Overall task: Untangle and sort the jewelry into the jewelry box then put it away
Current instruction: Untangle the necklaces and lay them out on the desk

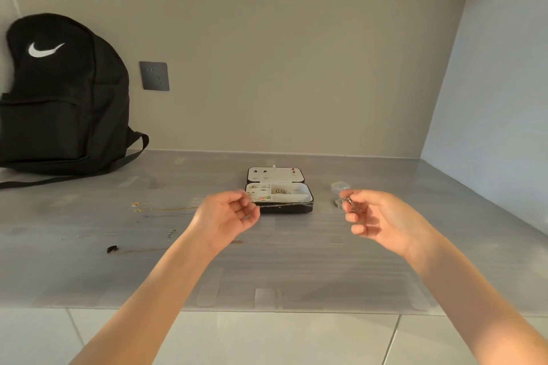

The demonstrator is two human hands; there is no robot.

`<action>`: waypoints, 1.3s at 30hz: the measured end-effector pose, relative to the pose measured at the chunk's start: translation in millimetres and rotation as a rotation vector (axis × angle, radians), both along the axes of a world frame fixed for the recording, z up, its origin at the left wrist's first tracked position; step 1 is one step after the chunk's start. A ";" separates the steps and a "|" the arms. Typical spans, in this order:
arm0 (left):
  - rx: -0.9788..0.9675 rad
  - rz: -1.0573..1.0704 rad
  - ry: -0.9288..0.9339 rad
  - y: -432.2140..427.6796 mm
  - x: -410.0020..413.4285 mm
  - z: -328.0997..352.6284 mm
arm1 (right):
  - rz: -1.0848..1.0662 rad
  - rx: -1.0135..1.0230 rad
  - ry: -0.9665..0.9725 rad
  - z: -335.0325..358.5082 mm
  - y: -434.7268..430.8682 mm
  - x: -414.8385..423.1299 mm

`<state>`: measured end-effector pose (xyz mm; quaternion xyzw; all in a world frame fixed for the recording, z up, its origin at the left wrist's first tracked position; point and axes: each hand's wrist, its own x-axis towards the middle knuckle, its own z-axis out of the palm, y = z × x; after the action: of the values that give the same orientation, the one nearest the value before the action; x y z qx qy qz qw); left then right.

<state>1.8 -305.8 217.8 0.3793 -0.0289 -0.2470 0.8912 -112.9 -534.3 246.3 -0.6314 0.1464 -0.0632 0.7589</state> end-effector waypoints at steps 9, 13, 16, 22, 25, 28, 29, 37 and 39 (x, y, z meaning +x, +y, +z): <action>0.275 0.001 -0.350 11.9 -2.5 22.6 | 0.162 -0.543 0.102 -38.1 37.6 19.9; 0.576 0.060 -0.626 8.5 -6.3 42.6 | 0.224 -0.718 0.103 -46.3 54.6 26.6; 0.721 0.090 -0.774 2.4 -8.2 53.9 | 0.248 -0.719 0.029 -51.2 62.3 27.7; 0.842 0.018 -0.875 -12.9 -14.2 74.6 | 0.258 -0.752 0.012 -53.8 68.8 33.3; 0.852 -0.037 -0.879 -16.4 -18.6 81.1 | 0.220 -0.700 -0.034 -51.6 70.1 32.5; 0.849 -0.111 -0.894 -16.0 -22.9 84.6 | 0.173 -0.465 -0.157 -40.8 73.6 33.2; 0.842 -0.138 -0.896 -15.0 -23.8 85.4 | 0.187 -0.399 -0.191 -36.2 75.3 34.1; 0.645 -0.166 -0.824 0.1 -13.5 85.7 | 0.286 -0.244 -0.378 -12.7 89.8 40.4; 0.629 -0.142 -0.799 2.9 -12.1 85.8 | 0.291 -0.254 -0.389 -11.5 92.0 40.3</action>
<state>-10.4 -303.0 303.6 0.6909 -0.3173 -0.1396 0.6344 -72.6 -442.3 234.8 -0.7120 -0.1033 -0.0913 0.6885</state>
